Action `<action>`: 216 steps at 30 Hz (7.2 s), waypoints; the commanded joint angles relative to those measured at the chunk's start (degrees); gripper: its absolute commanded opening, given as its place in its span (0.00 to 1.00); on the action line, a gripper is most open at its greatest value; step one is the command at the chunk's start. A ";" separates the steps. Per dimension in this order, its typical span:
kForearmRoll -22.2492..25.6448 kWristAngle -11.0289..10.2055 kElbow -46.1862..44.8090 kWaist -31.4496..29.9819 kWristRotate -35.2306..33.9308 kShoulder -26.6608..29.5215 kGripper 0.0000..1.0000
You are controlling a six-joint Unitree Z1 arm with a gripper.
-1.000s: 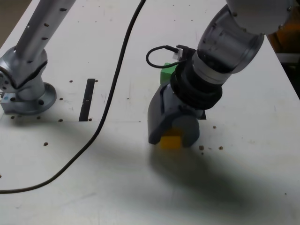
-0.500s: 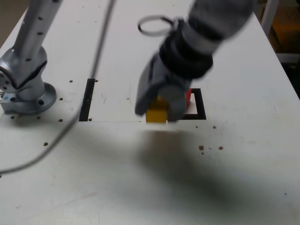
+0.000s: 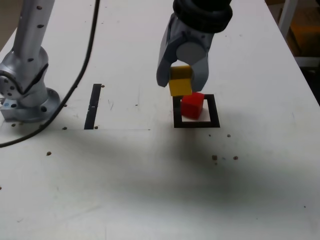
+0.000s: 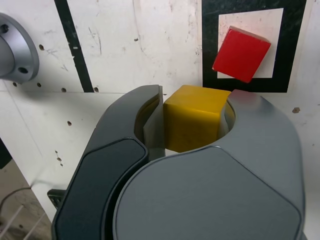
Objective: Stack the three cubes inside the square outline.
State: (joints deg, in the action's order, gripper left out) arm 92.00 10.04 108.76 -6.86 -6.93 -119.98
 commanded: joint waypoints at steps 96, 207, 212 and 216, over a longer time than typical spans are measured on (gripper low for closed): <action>-6.28 -9.60 -10.15 16.12 20.70 -3.06 1.00; -25.15 -5.53 -34.57 24.55 28.70 9.25 1.00; -26.90 -6.56 -34.59 24.78 29.36 7.12 1.00; -28.13 -7.98 -34.76 25.33 29.89 5.97 0.96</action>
State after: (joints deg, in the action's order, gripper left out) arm 64.05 2.36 74.19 18.29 22.79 -113.72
